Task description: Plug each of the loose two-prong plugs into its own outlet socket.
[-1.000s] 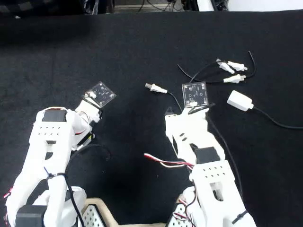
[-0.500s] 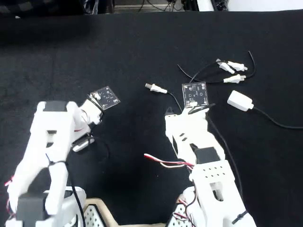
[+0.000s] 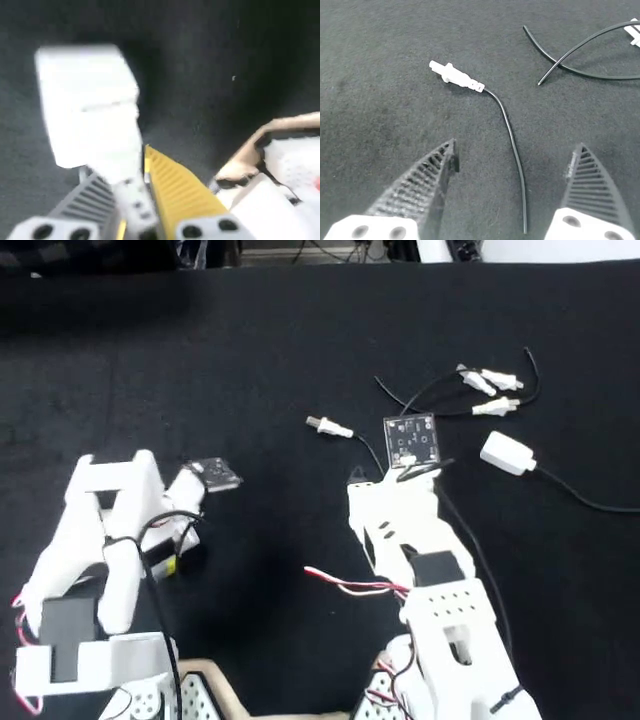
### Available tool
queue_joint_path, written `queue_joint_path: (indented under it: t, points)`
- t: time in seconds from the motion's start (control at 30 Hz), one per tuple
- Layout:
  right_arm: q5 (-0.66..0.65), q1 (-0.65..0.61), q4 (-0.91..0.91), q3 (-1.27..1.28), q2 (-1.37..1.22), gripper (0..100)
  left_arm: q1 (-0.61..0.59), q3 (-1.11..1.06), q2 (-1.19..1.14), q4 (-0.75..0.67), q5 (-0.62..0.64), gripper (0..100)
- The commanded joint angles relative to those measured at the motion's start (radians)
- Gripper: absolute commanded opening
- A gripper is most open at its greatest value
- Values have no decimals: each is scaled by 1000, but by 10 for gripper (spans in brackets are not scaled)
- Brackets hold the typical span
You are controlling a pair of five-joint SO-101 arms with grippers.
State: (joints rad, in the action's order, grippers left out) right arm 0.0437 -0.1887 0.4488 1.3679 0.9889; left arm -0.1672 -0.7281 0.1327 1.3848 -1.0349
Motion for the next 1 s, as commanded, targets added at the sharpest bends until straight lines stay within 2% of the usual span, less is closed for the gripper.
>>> queue_joint_path:
  t: [0.0, 0.27, 0.33, 0.6, 0.97]
  points:
    - [8, -15, -15, -8, 10, 350, 62, 25, 11, 11, 87, 30]
    - [8, -15, -15, -8, 10, 350, 71, 96, 15, 11, 132, 30]
    - [8, -15, -15, -8, 10, 350, 76, 117, 15, 11, 176, 34]
    - [8, -17, -15, -8, 10, 352, 82, 177, 15, 12, 258, 200]
    - [6, -18, -15, -5, 8, 351, 137, 269, 15, 12, 258, 231]
